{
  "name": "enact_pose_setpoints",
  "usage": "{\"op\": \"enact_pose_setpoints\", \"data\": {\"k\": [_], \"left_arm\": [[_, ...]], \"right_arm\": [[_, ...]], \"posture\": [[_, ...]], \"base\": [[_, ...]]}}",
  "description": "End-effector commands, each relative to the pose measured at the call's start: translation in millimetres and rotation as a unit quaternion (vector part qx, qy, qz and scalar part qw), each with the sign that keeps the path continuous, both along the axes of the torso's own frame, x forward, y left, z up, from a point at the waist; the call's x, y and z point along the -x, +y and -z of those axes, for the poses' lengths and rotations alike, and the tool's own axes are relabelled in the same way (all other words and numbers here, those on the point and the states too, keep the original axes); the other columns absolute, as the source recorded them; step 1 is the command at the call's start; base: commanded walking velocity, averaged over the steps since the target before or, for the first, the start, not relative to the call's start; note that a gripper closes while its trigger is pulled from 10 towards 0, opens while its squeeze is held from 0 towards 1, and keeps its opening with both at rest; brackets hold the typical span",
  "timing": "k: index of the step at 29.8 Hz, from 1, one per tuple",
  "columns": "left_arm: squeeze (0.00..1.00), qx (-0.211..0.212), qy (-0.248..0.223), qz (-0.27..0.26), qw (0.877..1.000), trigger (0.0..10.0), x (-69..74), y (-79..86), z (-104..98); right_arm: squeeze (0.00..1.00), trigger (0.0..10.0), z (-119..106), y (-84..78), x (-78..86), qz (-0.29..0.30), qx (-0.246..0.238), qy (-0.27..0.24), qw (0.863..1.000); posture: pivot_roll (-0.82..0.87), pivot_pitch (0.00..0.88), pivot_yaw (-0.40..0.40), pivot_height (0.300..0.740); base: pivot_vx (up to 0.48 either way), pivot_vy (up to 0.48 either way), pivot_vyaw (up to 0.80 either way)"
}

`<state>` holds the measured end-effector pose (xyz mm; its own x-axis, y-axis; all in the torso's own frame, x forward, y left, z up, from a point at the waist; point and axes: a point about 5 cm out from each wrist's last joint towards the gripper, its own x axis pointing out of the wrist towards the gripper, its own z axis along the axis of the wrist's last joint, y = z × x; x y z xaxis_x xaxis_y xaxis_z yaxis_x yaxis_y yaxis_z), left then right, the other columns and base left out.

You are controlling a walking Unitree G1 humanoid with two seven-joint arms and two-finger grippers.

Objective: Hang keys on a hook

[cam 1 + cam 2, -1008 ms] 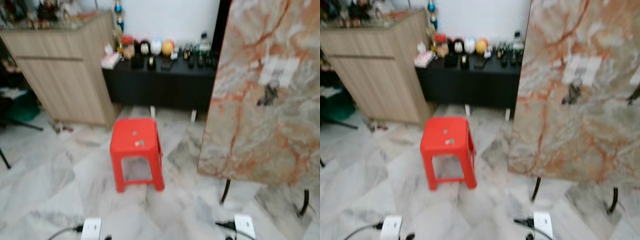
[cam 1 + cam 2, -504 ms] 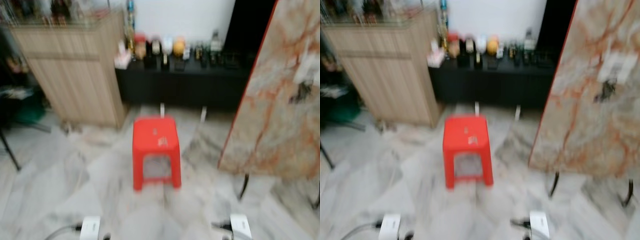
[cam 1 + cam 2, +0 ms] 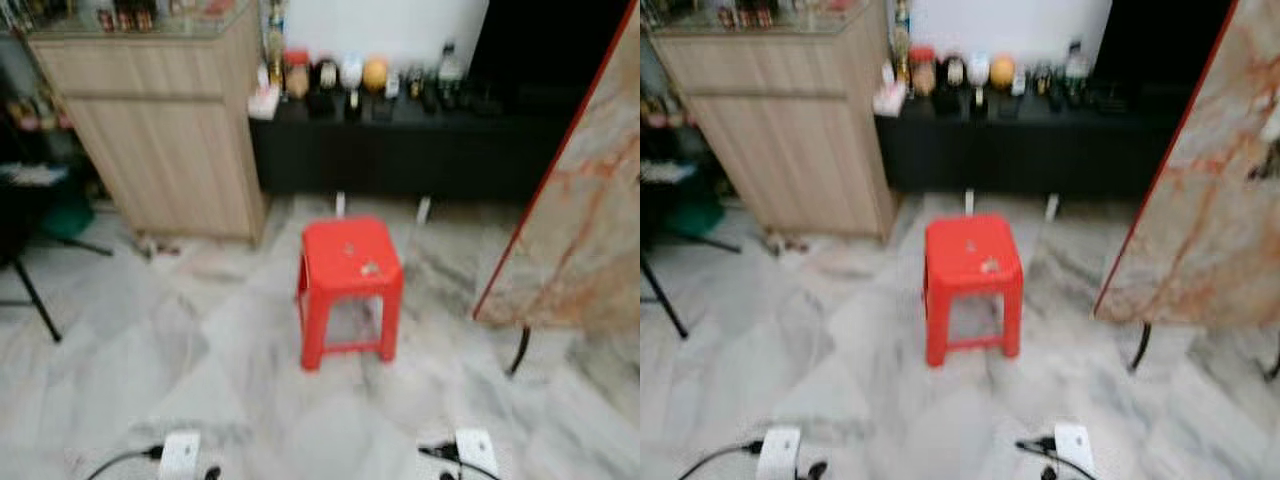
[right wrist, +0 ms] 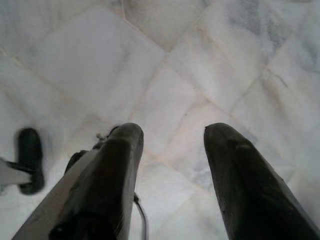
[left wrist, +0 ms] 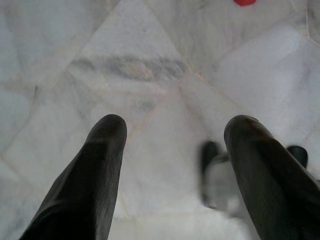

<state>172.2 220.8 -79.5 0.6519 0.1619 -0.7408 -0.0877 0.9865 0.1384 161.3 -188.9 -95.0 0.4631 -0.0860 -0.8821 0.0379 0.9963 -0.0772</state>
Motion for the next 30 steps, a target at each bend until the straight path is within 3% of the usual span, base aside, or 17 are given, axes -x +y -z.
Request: {"op": "enact_pose_setpoints", "data": {"k": [1,16,30], "left_arm": [[0.00,-0.002,0.005,-0.001,1.000,10.0,5.8,3.0,1.8],[0.00,0.006,0.014,0.000,1.000,10.0,8.5,1.1,3.8],[0.00,0.006,0.011,-0.002,1.000,10.0,7.2,-1.0,3.6]], "right_arm": [[0.00,10.0,-2.2,0.9,-5.5,-0.005,0.001,-0.008,1.000],[0.00,10.0,-0.8,-11.2,2.0,-0.015,0.002,0.006,1.000],[0.00,10.0,1.9,-0.9,4.9,-0.051,0.000,0.021,0.998]], "posture": [[0.00,0.036,-0.043,0.740],[0.01,0.048,-0.044,0.740],[0.01,0.048,-0.052,0.740]], "base": [[0.000,0.000,0.00],[0.000,0.000,0.00],[0.073,0.000,0.00]]}}
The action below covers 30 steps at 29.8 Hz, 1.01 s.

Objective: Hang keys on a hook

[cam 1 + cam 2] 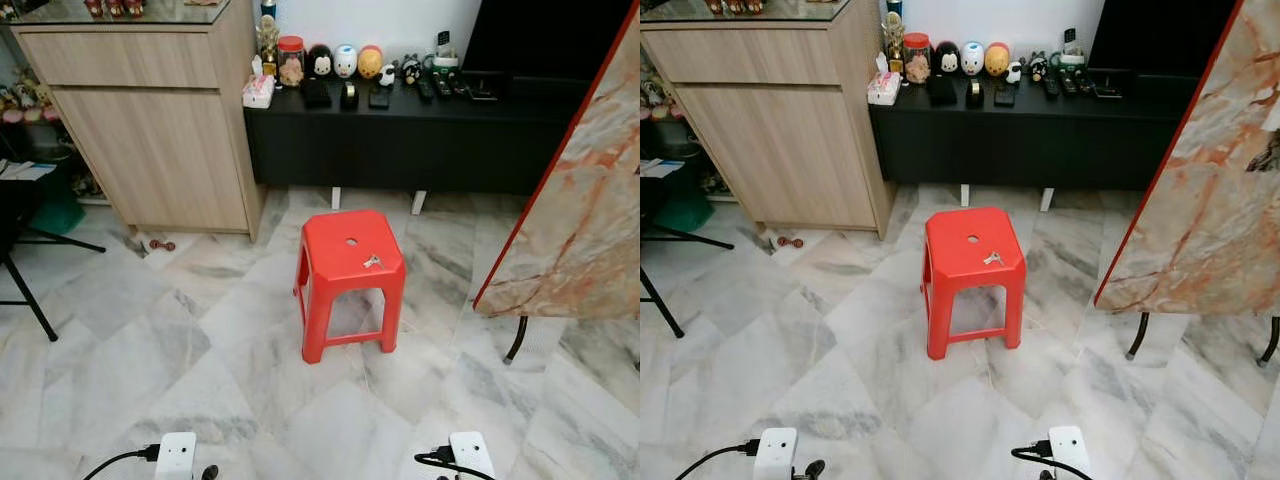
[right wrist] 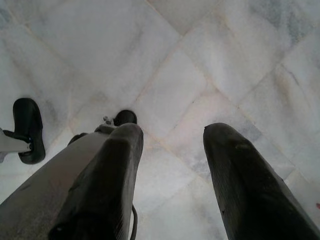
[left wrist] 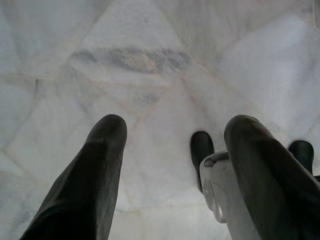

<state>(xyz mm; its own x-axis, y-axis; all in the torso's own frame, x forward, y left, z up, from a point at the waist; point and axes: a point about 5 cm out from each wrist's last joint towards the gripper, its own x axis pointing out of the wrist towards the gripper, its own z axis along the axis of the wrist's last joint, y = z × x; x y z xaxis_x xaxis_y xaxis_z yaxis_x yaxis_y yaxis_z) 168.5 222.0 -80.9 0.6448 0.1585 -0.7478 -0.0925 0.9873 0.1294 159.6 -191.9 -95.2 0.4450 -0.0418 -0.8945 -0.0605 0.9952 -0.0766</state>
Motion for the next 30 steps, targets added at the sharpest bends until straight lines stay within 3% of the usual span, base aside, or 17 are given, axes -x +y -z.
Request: {"op": "enact_pose_setpoints", "data": {"k": [1,12,18,22,30], "left_arm": [[0.00,0.001,0.007,0.001,1.000,10.0,3.6,-2.3,2.2],[0.00,0.000,0.008,0.000,1.000,10.0,4.4,-2.1,2.5],[0.00,0.001,0.006,0.000,1.000,10.0,3.5,-3.5,2.4],[0.00,0.003,0.007,-0.001,1.000,10.0,4.2,-4.7,3.0],[0.00,0.004,0.008,-0.001,1.000,10.0,4.9,-4.8,3.3]], "right_arm": [[0.00,10.0,1.8,4.0,3.1,-0.002,-0.002,0.006,1.000],[0.00,10.0,3.8,12.9,5.3,-0.005,0.002,0.009,1.000],[0.00,10.0,2.7,-0.1,7.2,-0.003,0.005,0.005,1.000],[0.00,10.0,1.2,-9.4,6.6,0.010,0.014,0.002,1.000],[0.00,10.0,1.5,-8.0,7.0,0.009,0.010,0.002,1.000]], "posture": [[0.01,0.048,-0.052,0.740],[0.01,0.042,-0.052,0.740],[0.01,0.026,-0.052,0.740],[0.01,0.021,-0.051,0.740],[0.01,0.024,-0.050,0.740]], "base": [[0.000,0.000,0.00],[0.000,0.000,0.00],[0.082,0.000,0.61],[0.261,0.000,0.00],[0.272,0.000,0.00]]}}
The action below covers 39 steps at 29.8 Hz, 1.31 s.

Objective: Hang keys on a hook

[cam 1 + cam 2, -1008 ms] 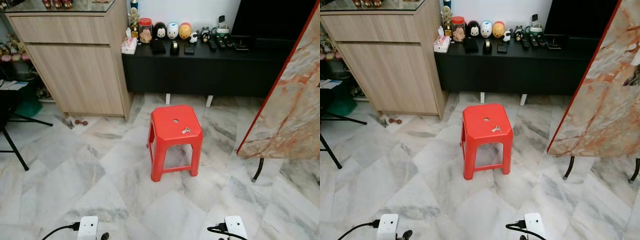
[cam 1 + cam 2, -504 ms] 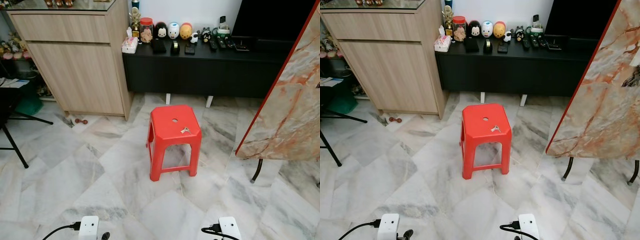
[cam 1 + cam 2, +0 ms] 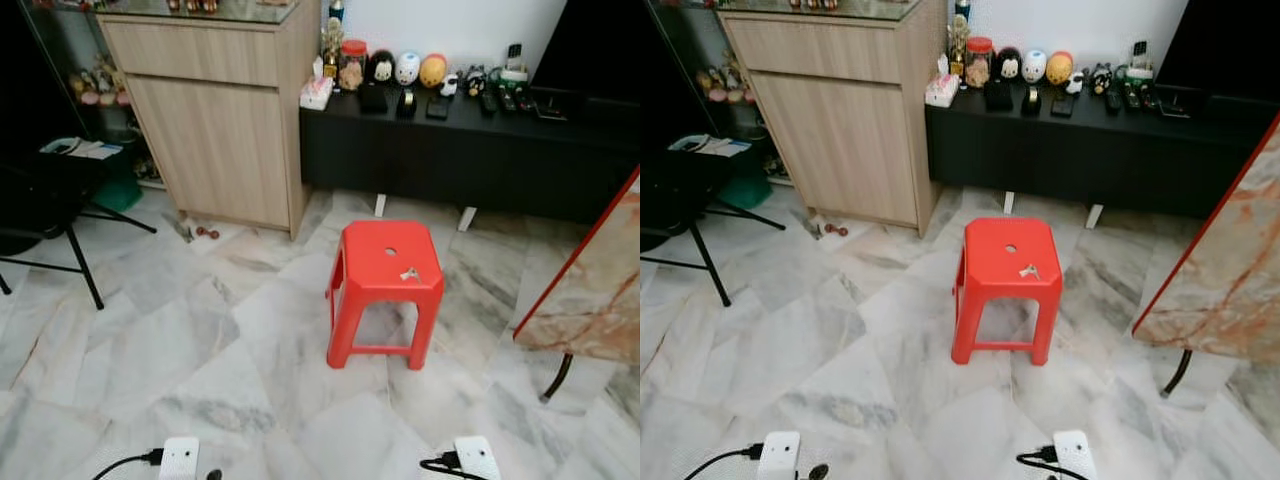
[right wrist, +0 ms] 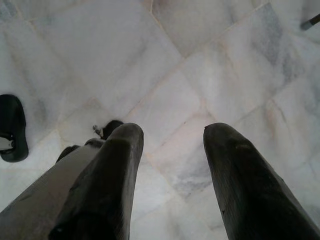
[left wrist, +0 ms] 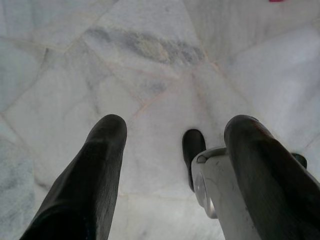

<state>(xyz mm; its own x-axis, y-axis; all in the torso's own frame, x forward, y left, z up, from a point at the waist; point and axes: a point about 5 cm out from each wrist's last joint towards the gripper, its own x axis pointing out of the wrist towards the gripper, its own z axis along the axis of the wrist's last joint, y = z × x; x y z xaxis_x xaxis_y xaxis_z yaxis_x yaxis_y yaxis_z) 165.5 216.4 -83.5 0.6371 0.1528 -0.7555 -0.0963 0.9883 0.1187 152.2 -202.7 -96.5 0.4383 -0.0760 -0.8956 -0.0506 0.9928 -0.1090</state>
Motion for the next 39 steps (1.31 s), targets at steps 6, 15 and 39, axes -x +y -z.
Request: {"op": "enact_pose_setpoints", "data": {"k": [6,15,39], "left_arm": [[0.00,-0.001,0.003,0.001,1.000,10.0,1.5,0.9,0.5],[0.00,0.000,0.003,-0.002,1.000,10.0,2.2,0.6,0.9],[0.00,0.004,0.013,-0.005,1.000,10.0,4.5,0.2,2.5]], "right_arm": [[0.00,10.0,0.4,4.4,-0.7,0.004,-0.007,-0.002,1.000],[0.00,10.0,0.3,3.2,-0.6,0.003,-0.004,-0.001,1.000],[0.00,10.0,-2.4,16.2,-10.9,0.013,-0.007,-0.030,0.999]], "posture": [[0.01,0.035,-0.050,0.740],[0.01,0.042,-0.054,0.740],[0.01,0.060,-0.054,0.740]], "base": [[0.275,0.000,0.00],[0.275,0.000,0.00],[0.277,0.000,0.16]]}}
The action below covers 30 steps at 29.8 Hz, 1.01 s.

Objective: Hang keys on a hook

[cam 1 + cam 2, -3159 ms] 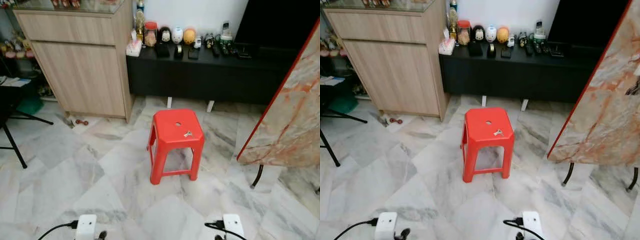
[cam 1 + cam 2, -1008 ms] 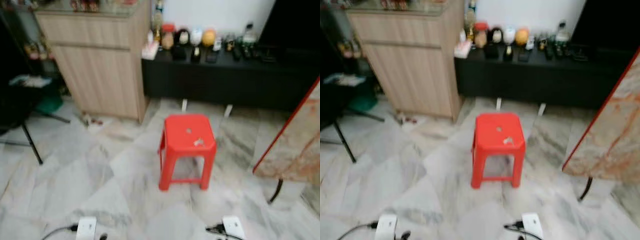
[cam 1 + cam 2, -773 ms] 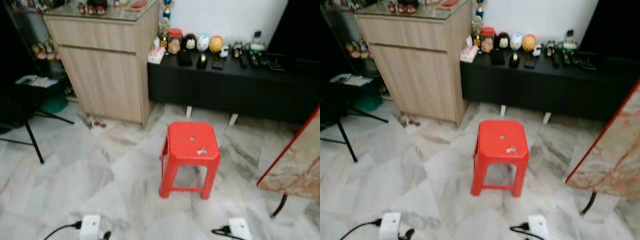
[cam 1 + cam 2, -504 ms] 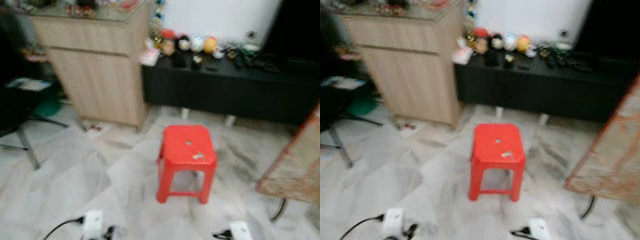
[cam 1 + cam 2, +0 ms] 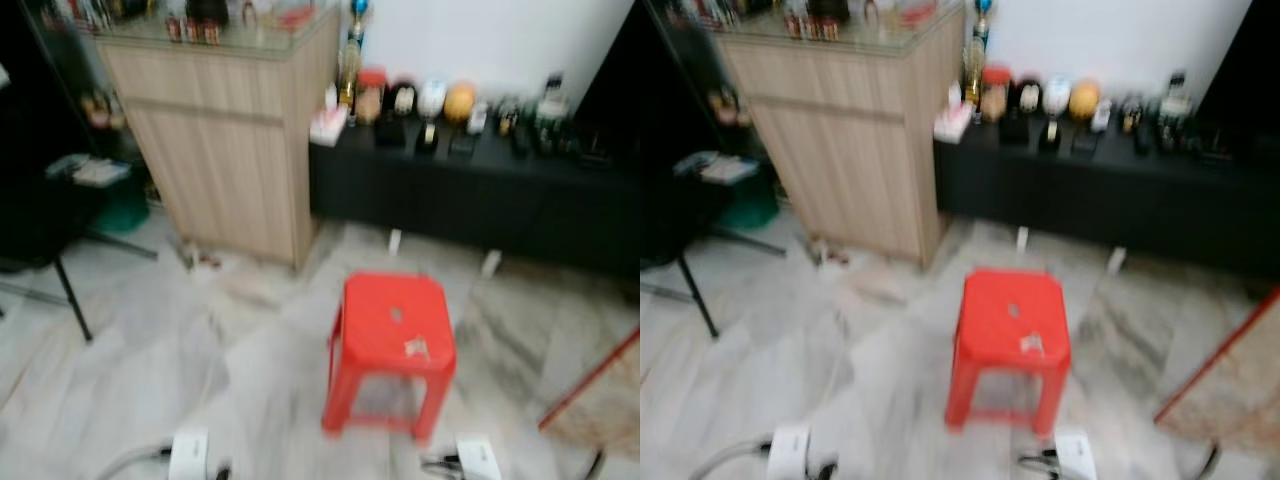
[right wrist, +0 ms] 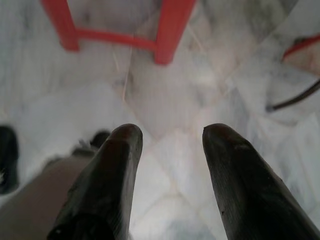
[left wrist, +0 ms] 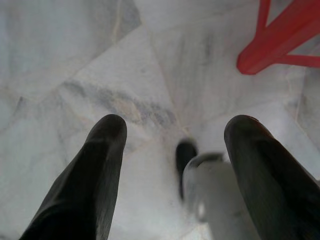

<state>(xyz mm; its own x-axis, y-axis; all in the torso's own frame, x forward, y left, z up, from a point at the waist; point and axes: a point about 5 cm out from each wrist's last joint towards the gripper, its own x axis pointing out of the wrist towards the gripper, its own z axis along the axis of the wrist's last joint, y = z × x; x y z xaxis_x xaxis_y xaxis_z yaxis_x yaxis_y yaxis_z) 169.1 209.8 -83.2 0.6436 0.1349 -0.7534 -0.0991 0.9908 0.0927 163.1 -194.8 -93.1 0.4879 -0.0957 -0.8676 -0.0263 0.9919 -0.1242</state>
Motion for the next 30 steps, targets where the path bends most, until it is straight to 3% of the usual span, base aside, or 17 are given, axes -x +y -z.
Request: {"op": "enact_pose_setpoints", "data": {"k": [1,16,22,30], "left_arm": [[0.00,-0.008,0.017,-0.003,1.000,10.0,8.2,6.6,2.8],[0.00,-0.006,0.019,-0.003,1.000,10.0,8.6,4.9,3.4],[0.00,-0.006,0.021,-0.004,1.000,10.0,9.6,5.9,3.7],[0.00,-0.005,0.024,-0.005,1.000,10.0,12.2,7.6,4.4]], "right_arm": [[0.00,10.0,0.9,7.9,-0.2,0.004,-0.014,-0.002,1.000],[0.00,10.0,-2.1,3.0,-5.1,-0.006,-0.008,-0.017,1.000],[0.00,10.0,-2.9,3.9,-7.1,-0.003,-0.011,-0.020,1.000],[0.00,10.0,-4.5,2.4,-9.7,0.015,-0.012,-0.032,0.999]], "posture": [[0.01,0.060,-0.054,0.740],[0.00,0.059,-0.055,0.740],[0.00,0.058,-0.056,0.740],[0.01,0.061,-0.057,0.740]], "base": [[0.274,0.000,0.00],[0.277,0.000,0.00],[0.279,0.000,0.64],[0.277,0.000,0.00]]}}
